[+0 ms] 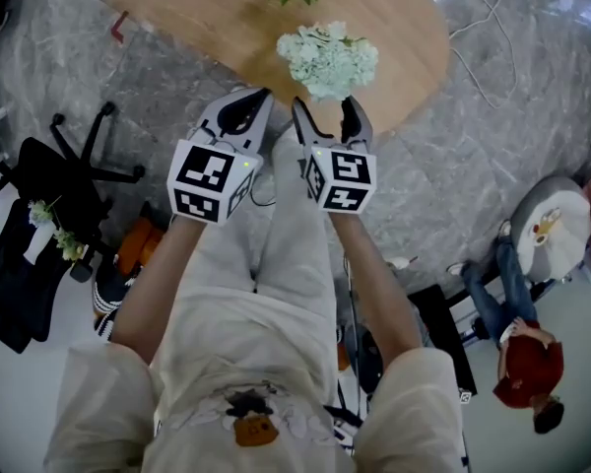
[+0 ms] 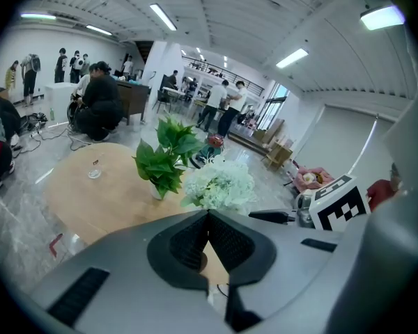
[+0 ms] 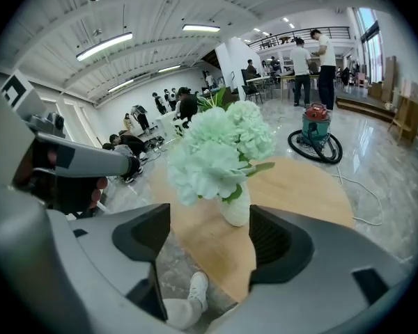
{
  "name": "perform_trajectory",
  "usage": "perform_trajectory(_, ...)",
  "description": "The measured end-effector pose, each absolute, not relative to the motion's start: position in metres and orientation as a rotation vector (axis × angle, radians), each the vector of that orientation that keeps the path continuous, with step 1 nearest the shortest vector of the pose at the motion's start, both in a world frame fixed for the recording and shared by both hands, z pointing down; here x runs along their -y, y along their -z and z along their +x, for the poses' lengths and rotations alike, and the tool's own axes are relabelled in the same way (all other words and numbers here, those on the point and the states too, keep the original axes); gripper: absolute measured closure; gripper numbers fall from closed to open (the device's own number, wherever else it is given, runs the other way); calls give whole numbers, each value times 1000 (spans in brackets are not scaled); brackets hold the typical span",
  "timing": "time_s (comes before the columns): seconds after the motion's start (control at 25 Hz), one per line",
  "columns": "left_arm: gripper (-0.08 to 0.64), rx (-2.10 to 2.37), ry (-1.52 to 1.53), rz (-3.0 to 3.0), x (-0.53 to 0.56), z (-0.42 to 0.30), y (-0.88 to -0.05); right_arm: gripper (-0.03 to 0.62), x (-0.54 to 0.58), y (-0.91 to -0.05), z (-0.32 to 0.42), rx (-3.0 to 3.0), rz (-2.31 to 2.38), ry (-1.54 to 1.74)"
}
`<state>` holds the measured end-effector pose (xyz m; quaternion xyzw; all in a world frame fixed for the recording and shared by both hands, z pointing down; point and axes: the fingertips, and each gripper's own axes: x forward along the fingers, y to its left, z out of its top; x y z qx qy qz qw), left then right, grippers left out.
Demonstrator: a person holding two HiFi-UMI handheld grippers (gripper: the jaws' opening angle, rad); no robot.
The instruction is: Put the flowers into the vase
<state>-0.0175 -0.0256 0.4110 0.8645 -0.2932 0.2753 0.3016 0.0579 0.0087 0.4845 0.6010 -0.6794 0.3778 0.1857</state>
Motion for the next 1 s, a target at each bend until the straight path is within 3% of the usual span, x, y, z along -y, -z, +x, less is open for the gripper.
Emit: perform_trajectory(1.0, 557, 767, -742, 2441, 12, -12, -268, 258, -28, -326, 68, 2001, 1777, -1051)
